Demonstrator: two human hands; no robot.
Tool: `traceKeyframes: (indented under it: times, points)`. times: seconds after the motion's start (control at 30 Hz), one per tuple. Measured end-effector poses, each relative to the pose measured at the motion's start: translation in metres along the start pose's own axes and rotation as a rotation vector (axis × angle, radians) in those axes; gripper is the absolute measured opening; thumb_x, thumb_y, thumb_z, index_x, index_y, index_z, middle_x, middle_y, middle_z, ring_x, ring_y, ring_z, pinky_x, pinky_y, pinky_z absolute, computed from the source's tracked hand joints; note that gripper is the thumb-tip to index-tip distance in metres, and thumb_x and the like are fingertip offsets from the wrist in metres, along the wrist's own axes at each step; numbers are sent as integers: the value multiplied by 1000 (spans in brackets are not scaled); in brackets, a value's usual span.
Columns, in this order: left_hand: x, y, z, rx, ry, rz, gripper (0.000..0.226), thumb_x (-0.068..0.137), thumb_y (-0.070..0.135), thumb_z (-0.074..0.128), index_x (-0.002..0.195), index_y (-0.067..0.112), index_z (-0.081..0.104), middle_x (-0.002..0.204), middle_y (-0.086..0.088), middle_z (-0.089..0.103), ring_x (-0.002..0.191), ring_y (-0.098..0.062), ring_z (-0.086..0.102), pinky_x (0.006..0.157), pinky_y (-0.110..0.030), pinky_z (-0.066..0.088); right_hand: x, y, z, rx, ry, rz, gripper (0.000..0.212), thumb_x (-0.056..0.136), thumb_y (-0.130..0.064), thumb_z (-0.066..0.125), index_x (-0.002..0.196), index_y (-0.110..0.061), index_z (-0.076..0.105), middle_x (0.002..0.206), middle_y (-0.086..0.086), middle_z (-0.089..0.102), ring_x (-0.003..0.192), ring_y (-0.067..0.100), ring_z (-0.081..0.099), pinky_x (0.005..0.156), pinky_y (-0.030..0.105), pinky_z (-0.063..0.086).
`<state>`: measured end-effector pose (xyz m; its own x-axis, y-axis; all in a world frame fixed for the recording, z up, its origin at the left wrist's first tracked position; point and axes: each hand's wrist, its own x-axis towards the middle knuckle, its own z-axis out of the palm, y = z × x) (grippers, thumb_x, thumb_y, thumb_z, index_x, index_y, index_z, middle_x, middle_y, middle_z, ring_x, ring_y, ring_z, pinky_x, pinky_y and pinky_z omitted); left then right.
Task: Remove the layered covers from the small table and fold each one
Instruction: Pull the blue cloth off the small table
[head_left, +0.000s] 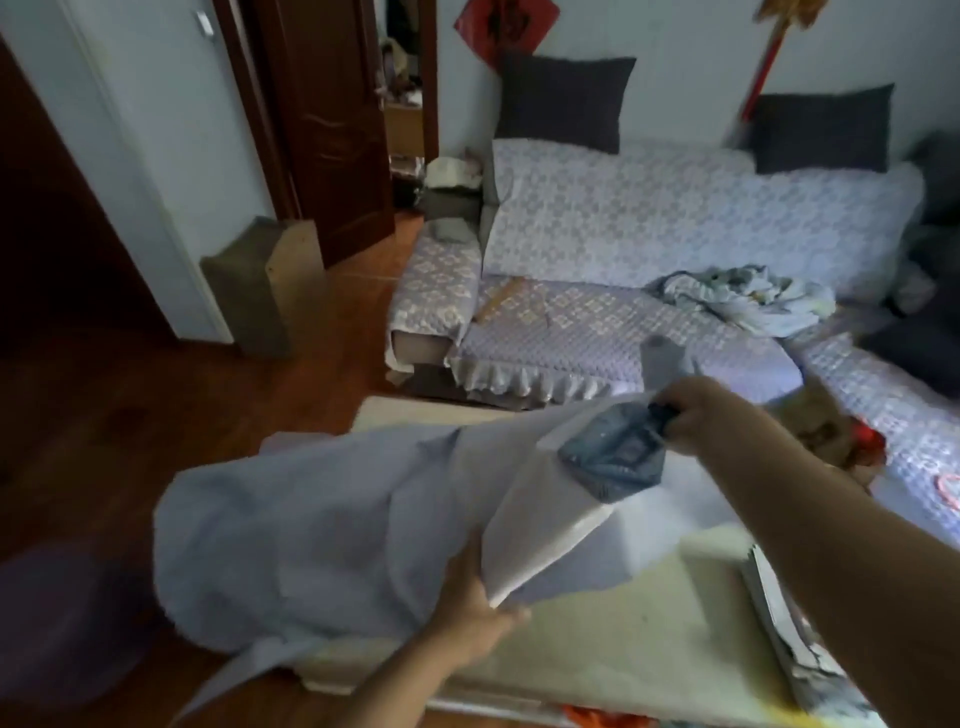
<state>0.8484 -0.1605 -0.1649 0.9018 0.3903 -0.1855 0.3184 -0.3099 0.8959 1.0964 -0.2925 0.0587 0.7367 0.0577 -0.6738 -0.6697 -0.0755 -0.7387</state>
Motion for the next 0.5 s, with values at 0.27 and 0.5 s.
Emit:
traceKeyframes:
  times: [0.27, 0.5]
  points:
    - [6, 41, 67, 140, 509, -240, 23, 93, 23, 68, 116, 23, 73, 116, -3, 75, 112, -28, 67, 84, -28, 49, 59, 30, -47, -3, -113, 205, 38, 108, -5, 25, 76, 4, 44, 44, 18, 57, 28, 25, 55, 31, 28, 43]
    - [20, 70, 70, 159, 632, -229, 24, 101, 20, 59, 122, 13, 69, 118, -9, 72, 113, -29, 66, 90, -31, 50, 70, -19, -87, 69, -311, 147, 31, 87, 17, 33, 86, 9, 63, 38, 7, 56, 39, 11, 59, 33, 21, 44]
